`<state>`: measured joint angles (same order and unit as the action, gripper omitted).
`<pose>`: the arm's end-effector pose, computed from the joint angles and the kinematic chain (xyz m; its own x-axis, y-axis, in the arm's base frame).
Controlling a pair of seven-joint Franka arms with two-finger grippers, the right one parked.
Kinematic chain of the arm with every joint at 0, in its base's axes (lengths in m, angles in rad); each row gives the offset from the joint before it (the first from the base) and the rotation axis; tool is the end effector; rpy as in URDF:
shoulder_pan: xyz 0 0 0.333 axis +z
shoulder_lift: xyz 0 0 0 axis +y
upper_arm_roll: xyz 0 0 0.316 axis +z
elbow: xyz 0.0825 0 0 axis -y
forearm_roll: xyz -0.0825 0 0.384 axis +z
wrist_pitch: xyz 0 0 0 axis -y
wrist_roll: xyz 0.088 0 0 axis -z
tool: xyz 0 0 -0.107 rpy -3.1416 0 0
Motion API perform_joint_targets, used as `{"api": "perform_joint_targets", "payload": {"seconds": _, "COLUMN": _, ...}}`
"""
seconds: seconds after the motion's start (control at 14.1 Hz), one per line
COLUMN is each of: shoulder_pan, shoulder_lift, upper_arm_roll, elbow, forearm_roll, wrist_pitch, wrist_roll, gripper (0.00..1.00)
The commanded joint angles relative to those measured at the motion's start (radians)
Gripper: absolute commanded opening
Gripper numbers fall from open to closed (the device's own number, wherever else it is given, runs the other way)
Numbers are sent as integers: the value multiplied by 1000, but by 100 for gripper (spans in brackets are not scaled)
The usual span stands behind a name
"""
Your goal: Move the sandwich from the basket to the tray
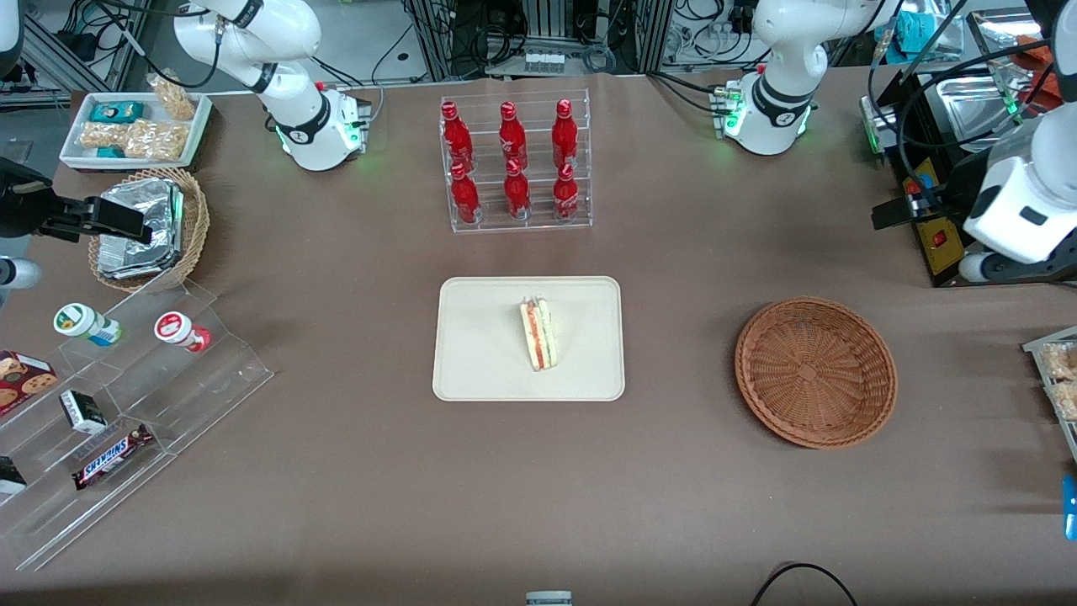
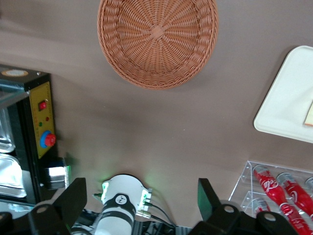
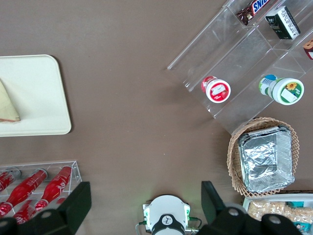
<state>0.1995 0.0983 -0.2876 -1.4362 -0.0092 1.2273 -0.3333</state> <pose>0.5428 -0.0407 0.6093 0.9260 0.2368 -0.2940 0.2285 -0.9715 -0.0626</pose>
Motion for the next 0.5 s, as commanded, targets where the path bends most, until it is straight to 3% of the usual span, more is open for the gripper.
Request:
{"api": "perform_joint_targets", "payload": {"seconds": 0.0, "shoulder_pan": 6, "shoulder_lift": -190, "upper_arm_roll": 21, "elbow": -252, "forearm_roll": -26, "wrist_pitch": 122, "wrist_roll": -10, "gripper": 100}}
{"api": "perform_joint_targets", "payload": {"seconds": 0.14, "shoulder_pan": -20, "shoulder_lift": -215, "upper_arm_roll": 42, "elbow": -274, "forearm_roll": -29, "wrist_pitch": 156, "wrist_roll": -10, "gripper": 100}}
{"api": "perform_joint_targets", "payload": {"seconds": 0.43, "shoulder_pan": -182, "shoulder_lift": -206, "upper_arm_roll": 175, "elbow": -231, "forearm_roll": -34, "wrist_pitch": 159, "wrist_roll": -12, "gripper": 100}}
